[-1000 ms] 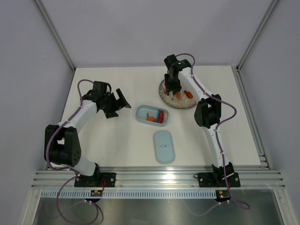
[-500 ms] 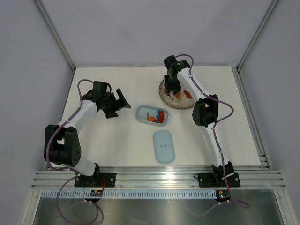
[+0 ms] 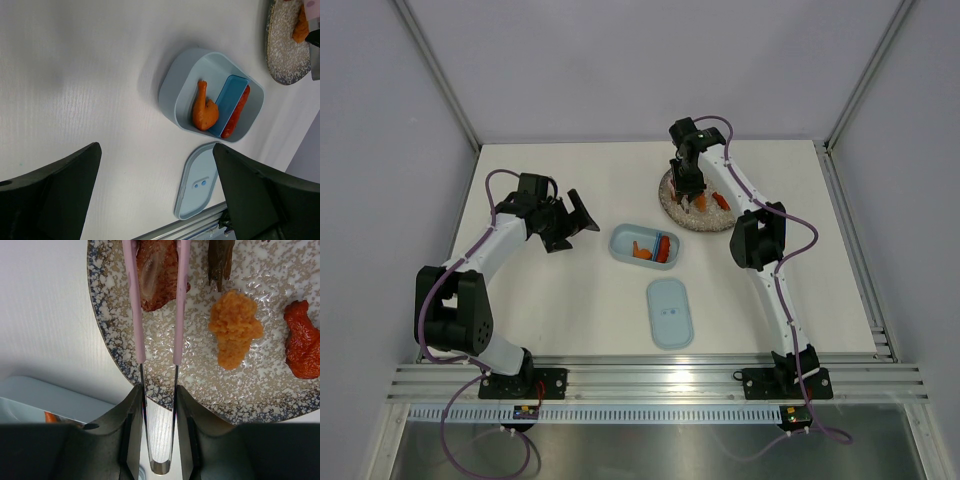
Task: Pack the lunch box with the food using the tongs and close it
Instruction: Pick up the fake food from the plate.
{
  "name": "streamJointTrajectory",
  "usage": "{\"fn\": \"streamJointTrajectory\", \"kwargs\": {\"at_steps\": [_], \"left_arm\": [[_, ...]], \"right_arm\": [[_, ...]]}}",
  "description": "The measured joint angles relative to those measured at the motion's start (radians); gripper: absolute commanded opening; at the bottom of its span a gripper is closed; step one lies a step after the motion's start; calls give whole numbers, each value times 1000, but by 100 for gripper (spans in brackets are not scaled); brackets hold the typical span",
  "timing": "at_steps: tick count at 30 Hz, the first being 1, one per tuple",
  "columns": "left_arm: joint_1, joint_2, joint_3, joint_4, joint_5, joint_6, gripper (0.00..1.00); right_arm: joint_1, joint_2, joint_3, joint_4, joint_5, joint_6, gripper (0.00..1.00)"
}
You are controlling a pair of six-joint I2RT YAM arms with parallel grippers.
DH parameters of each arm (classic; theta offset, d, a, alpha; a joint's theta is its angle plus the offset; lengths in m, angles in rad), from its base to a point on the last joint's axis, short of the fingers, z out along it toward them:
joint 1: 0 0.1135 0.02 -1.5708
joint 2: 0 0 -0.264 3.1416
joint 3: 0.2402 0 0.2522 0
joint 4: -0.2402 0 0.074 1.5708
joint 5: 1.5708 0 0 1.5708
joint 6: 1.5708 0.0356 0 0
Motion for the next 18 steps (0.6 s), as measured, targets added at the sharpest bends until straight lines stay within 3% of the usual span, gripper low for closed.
{"fn": "streamJointTrajectory", "kwargs": {"at_steps": [6,18], "left_arm": [[0,0,0,0,0,0,99],[0,0,0,0,0,0,99]], "right_arm": [[0,-16,-51,24,0,0,7],[0,-191,-227,91,1,10,1]]}}
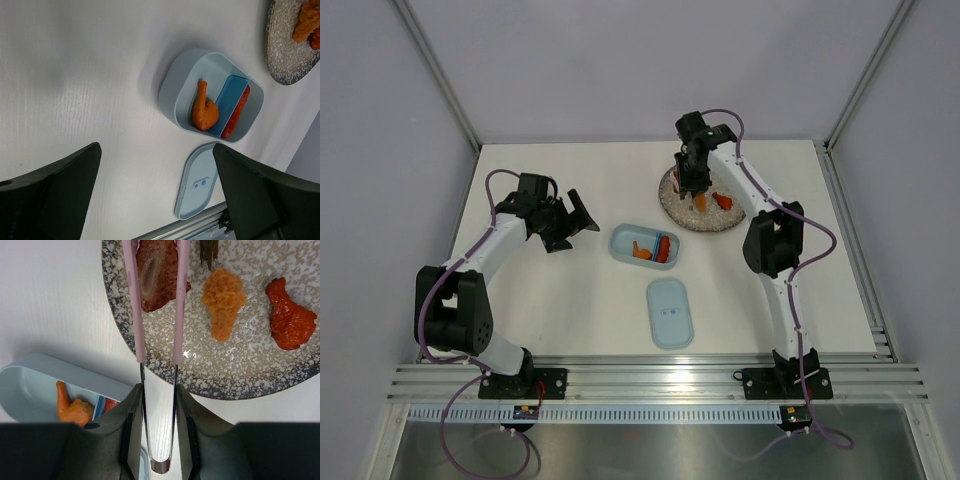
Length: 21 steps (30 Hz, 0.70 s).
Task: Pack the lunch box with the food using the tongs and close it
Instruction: Pick up the fake food from the plate, then place the fake food in the packing box.
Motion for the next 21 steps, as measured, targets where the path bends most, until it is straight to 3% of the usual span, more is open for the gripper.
{"fn": "streamJointTrajectory", "kwargs": {"at_steps": [8,17,21], "left_arm": [[0,0,0,0,0,0,99],[0,0,0,1,-1,-1,99],[0,0,0,3,0,-3,99]], "right_arm": [[0,-90,-78,41,-1,6,0],[27,-284,-380,108,0,25,0],[108,-368,-468,134,10,37,0]]}}
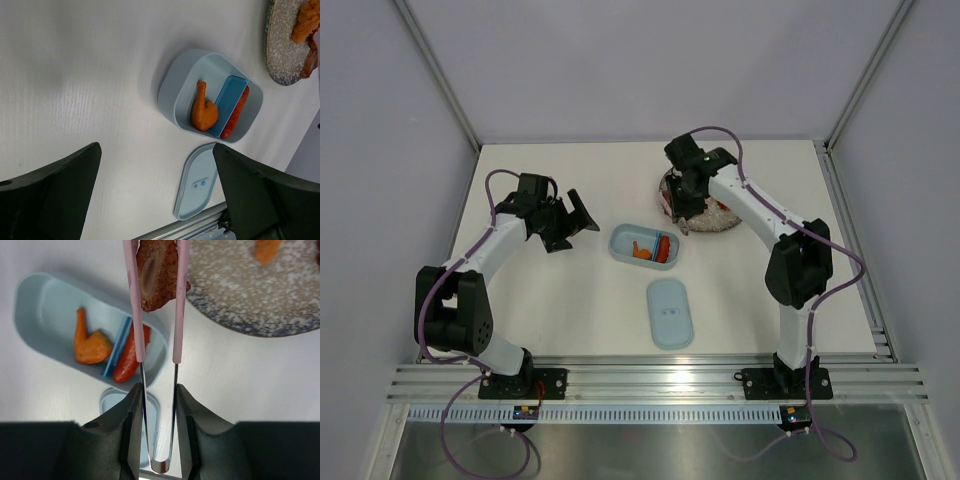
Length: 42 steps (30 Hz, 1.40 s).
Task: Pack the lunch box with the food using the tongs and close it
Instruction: Place the fake food in the packing box.
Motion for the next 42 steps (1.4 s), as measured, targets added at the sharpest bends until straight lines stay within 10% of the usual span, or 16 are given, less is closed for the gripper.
{"fn": "streamJointTrajectory", "kwargs": {"at_steps": [11,42], "left_arm": [[0,0,0,0,0,0,99],[0,0,0,-2,-1,0,99]], "right_arm": [[199,-38,-100,43,-4,39,2],[225,-25,-184,87,-10,70,44]]}}
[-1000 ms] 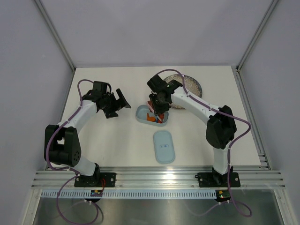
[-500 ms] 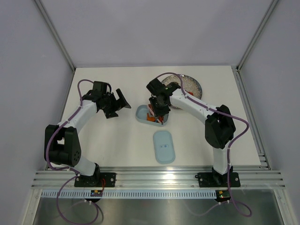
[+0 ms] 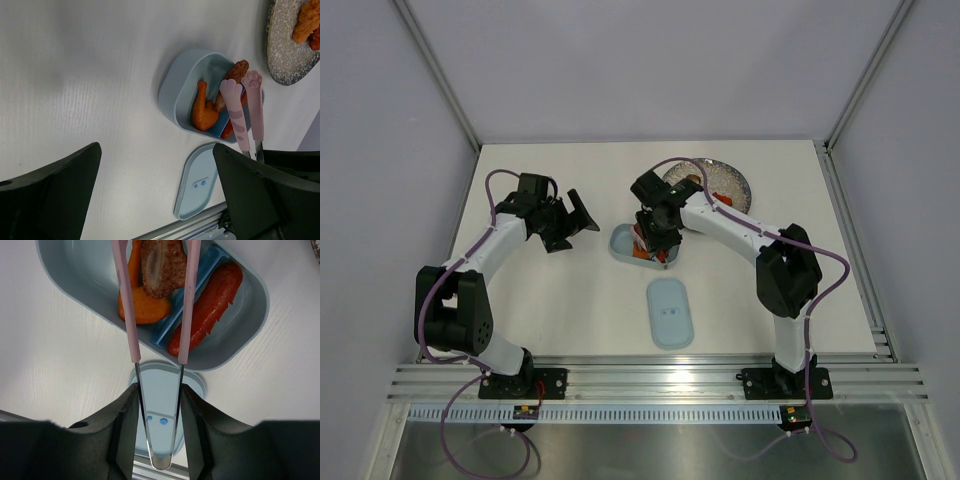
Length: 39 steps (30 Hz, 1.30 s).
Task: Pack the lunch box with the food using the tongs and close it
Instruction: Place the fake food in the packing box.
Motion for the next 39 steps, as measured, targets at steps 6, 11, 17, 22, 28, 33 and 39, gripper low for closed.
{"fn": "streamJointTrajectory", "kwargs": {"at_steps": [6,11,17,22,28,33,39], "left_arm": [[0,0,0,0,0,0,99],[0,0,0,0,0,0,99],[0,0,0,0,0,0,99],[0,0,0,0,0,0,99],[0,0,0,0,0,0,99],[0,0,0,0,0,0,99],[0,0,0,0,0,0,99]], "right_arm": [[14,0,0,0,0,0,42],[21,0,0,0,0,0,36],[24,0,-1,0,-4,1,32],[41,0,-1,0,-11,0,32],[65,0,-1,0,-19,0,32],[66,-7,-1,-2,-6,1,32],[66,-88,-2,-5,64,5,31]]}}
